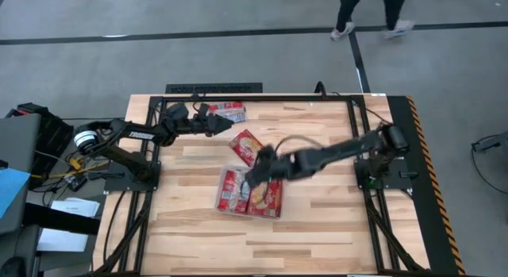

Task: Sort popcorn bags into baskets
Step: Put the red popcorn bag into the transparent bin

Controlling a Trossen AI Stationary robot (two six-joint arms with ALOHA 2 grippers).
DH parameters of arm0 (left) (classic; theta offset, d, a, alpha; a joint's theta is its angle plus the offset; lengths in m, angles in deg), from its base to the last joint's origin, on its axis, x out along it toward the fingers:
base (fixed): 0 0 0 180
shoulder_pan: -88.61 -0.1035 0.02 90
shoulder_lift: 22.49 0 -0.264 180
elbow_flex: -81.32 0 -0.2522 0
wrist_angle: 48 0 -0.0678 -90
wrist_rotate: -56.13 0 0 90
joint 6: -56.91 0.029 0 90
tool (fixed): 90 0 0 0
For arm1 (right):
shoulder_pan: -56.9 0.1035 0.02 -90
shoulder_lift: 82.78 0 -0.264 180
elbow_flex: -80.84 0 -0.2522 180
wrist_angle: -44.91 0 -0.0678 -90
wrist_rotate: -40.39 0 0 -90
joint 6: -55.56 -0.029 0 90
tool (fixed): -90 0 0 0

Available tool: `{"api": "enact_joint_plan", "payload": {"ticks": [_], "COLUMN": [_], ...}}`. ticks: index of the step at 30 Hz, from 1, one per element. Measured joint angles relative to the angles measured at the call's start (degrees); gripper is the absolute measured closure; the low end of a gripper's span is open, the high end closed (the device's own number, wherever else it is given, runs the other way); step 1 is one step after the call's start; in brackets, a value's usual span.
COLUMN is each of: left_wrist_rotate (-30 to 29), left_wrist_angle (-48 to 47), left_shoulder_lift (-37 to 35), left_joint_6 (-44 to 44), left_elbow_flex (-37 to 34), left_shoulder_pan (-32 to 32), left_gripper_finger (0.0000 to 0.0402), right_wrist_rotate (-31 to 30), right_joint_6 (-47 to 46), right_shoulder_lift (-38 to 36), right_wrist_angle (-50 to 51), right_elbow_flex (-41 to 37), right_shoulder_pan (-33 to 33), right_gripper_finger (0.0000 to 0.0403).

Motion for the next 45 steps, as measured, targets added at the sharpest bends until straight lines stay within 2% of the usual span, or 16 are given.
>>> {"api": "enact_joint_plan", "payload": {"ticks": [5,9,12,16,20,26,31,35,38,42,43,45], "left_wrist_rotate": [1.16,1.5,0.93,0.81,-0.62,-4.65,-8.71,-11.89,-13.06,-13.74,-13.93,-14.02], "left_wrist_angle": [-1.16,-8.47,-13.42,-14.89,-16.76,-24.67,-27.55,-28.12,-28.16,-27.93,-27.99,-27.81], "left_shoulder_lift": [-1.33,-1.3,-1.26,-1.26,-1.26,-1.28,-1.25,-0.57,0.51,2.05,2.24,2.36], "left_joint_6": [1.11,3.95,7.44,9.09,10.5,13.09,13.45,13.34,13.13,12.73,12.41,11.65], "left_elbow_flex": [0.02,0.0,-0.02,-0.02,-0.02,0.02,-0.02,-0.02,-0.02,0.02,0.0,0.01], "left_shoulder_pan": [-1.37,-1.13,-0.57,-0.48,-0.48,-0.03,1.86,3.79,5.18,5.99,5.99,5.97], "left_gripper_finger": [0.0082,0.0082,0.0082,0.0082,0.0082,0.0082,0.0082,0.0082,0.0082,0.0082,0.0082,0.0082], "right_wrist_rotate": [2.15,9.2,16.29,21.93,26.11,30.93,34.37,34.42,33.72,34.35,34.79,34.92], "right_joint_6": [13.14,21.71,26.34,29.19,31.31,32.92,34.03,35.79,36.82,38.55,38.78,38.73], "right_shoulder_lift": [-4.97,-4.51,-3.16,0.96,5.32,11.55,13.38,13.38,13.5,13.71,13.82,13.57], "right_wrist_angle": [10.59,15.26,13.83,9.28,4.9,1.38,-0.23,0.11,-0.38,-1.28,-1.83,-1.69], "right_elbow_flex": [-0.08,-0.56,-3.01,-6.43,-6.45,-6.27,-5.8,-5.27,-5.16,-5.13,-5.12,-5.11], "right_shoulder_pan": [-9.51,-17.78,-22.45,-26.02,-27.7,-27.53,-27.97,-27.29,-26.92,-26.9,-26.9,-26.83], "right_gripper_finger": [0.019,0.0183,0.0173,0.0155,0.0142,0.0136,0.014,0.0182,0.025,0.0361,0.0382,0.0389]}}
